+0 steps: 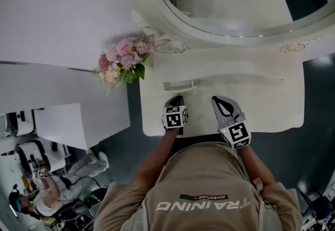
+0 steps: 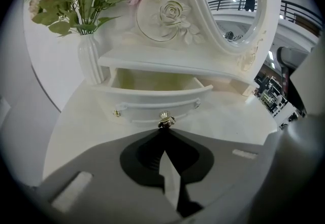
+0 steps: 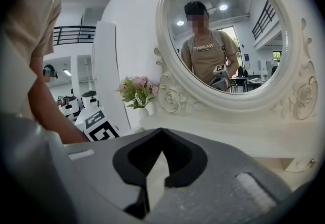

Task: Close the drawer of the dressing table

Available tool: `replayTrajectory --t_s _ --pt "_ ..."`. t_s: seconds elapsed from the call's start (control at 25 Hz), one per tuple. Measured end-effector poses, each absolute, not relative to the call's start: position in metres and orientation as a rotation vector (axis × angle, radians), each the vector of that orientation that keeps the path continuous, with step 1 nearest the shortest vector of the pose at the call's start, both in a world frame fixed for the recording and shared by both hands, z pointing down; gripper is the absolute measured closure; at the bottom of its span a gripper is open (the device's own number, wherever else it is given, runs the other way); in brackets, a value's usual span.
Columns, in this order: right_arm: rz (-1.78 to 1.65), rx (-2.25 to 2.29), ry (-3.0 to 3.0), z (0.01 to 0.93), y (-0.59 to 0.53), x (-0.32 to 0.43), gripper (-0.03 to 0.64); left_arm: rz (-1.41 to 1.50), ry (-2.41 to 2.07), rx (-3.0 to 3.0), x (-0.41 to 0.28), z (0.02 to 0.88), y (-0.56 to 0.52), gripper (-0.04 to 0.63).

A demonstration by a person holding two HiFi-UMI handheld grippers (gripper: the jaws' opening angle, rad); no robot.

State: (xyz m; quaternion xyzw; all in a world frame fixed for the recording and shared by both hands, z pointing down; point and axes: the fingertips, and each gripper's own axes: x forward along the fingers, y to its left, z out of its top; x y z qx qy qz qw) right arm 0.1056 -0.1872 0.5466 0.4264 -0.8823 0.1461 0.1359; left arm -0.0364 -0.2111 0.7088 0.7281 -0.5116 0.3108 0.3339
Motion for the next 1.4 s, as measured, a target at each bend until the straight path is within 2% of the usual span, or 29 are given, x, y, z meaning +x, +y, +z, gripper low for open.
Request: replayTrajectory --t_s 1.04,1.4 --pt "0.410 1.260 -2.558 0.546 -0.185 0.121 0.614 0.788 -1.397 1.908 -0.040 0.706 -0.264 0.578" --pt "0.408 1.280 -2.515 0.550 -0.175 0.115 0.614 0.695 -1.335 1.924 -0.039 0.708 -0.271 0.577"
